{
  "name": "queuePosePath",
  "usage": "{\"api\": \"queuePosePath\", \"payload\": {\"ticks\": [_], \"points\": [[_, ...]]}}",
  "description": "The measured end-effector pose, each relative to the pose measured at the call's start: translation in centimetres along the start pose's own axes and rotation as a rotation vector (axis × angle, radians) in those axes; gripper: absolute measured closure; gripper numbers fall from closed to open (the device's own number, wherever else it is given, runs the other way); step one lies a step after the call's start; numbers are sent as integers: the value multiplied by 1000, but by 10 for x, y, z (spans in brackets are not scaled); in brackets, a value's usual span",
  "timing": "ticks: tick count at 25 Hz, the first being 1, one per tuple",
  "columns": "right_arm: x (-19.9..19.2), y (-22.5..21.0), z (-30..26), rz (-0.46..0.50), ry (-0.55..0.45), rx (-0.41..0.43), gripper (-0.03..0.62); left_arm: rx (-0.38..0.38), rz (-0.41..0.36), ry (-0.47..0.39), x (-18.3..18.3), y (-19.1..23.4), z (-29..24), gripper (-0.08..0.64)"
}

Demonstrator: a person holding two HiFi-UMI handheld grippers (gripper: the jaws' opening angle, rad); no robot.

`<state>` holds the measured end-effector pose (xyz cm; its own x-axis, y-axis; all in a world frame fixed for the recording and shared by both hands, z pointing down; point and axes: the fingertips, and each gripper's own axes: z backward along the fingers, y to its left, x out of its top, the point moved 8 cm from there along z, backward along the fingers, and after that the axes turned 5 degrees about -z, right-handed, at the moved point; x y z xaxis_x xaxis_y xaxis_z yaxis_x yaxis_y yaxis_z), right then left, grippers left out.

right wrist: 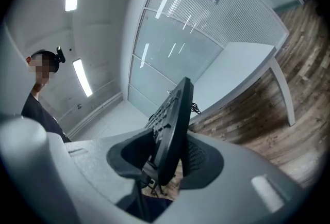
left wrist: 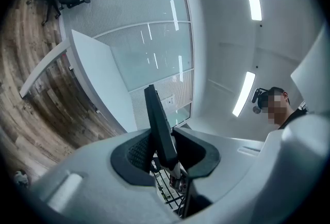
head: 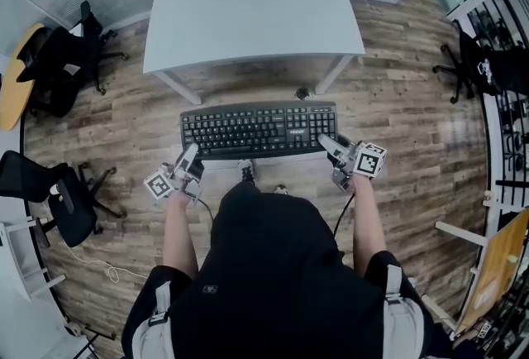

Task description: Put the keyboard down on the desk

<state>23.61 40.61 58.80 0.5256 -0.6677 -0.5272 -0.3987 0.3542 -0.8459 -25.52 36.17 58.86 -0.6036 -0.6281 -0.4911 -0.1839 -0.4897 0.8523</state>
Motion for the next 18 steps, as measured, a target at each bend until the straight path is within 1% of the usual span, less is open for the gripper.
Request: {"api": "queuePosePath", "payload": {"ticks": [3,5,8,11,13,15,18], "points": [[16,-6,-34,-7,12,-31,443,11,28,4,30,26,-9,457],[23,-5,-46,-2,18,-53,443,16,40,9,40,36,-13,457],[29,-11,-66,-15,18,-63,443,15,54,16,59,53,-19,457],[41,-21,-106,-24,27,-89,443,26,78,24,90,85,-26,457],[44,-23,-112,-20,25,-93,443,23,82,28,96,90,-29,457],[43,-20,-106,-12,18,-90,443,13,77,33,94,84,-30,457],[49,-21,-125,-12,13,-99,443,11,84,43,114,96,-34,457]]}}
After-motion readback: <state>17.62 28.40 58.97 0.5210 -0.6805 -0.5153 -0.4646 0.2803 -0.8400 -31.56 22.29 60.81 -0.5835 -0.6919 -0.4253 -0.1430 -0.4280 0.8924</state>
